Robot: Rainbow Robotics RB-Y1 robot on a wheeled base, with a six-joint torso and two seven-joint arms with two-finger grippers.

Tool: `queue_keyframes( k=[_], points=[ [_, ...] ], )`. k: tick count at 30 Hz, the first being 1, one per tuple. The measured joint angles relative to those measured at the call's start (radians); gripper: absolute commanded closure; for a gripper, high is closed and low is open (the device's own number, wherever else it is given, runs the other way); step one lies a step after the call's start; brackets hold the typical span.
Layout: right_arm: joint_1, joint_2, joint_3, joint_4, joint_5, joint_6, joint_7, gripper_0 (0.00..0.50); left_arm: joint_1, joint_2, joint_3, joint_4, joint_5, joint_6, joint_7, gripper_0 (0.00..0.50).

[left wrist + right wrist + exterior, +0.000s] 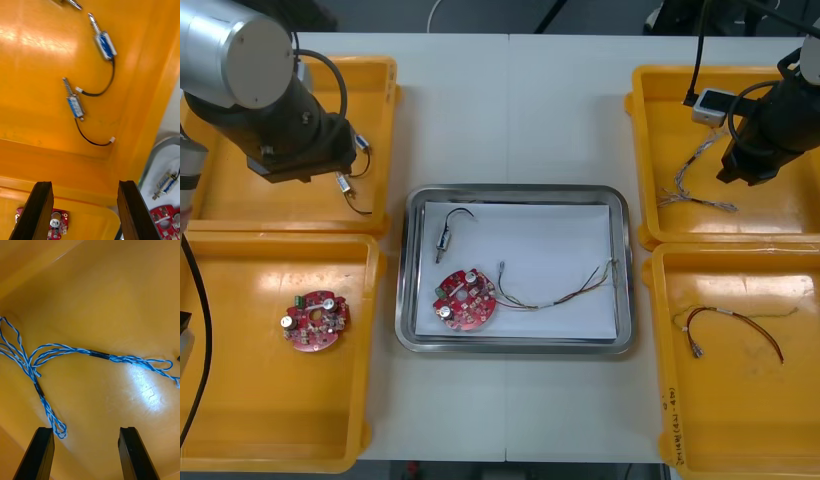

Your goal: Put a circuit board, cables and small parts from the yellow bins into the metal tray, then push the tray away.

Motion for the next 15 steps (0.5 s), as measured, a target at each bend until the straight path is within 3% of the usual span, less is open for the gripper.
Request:
queue_keyframes(
  k=[6,15],
  points=[
    [0.008,0.001,0.029,0.0,-0.006,-0.028,0.03,0.0,0.0,0.002,0.056,0.009,-0.061,-0.028,0.0,0.0],
    [0.051,0.006,0.031,0.0,-0.028,-0.032,0.03,0.0,0.0,0.008,0.07,0.06,-0.088,-0.2,0.0,0.0]
  ],
)
